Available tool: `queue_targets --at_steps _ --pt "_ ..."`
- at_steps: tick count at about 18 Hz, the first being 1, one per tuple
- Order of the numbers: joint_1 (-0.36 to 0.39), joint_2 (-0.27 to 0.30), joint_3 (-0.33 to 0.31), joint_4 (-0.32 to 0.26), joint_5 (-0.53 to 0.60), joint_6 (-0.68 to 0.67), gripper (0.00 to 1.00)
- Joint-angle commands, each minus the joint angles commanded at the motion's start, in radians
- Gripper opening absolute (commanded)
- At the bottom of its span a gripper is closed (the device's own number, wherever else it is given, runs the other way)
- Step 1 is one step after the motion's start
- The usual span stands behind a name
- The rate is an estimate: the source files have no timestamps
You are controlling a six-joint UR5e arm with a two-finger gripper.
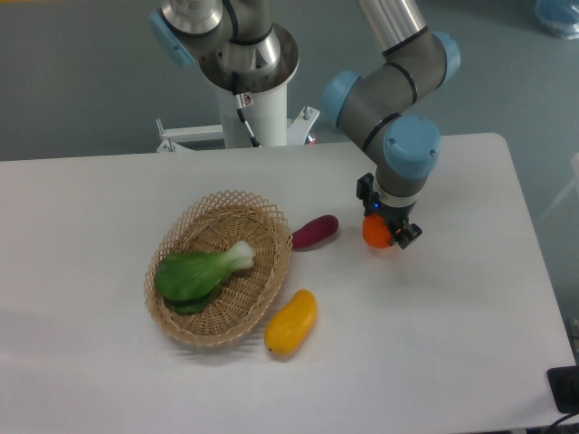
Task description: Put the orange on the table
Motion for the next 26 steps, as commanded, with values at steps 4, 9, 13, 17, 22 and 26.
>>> queue_targets --at_steps 4,9,13,17,22,26 --pt "0.002 -0.008 0.0 0.0 -0.002 -0.006 0.76" --pt "0.002 -0.008 0.002 0.002 -0.002 -0.009 0.92" --pt "0.0 0.009 0.031 0.002 -0.006 -0.009 1.0" --pt "-0.003 0.023 0.129 0.008 -0.046 -0.025 1.0" --pt "-0.006 0.051 0.188 -0.005 -0.061 -0.021 1.0" --pt "0.003 0.081 0.27 -0.05 -0.089 -0.021 1.0"
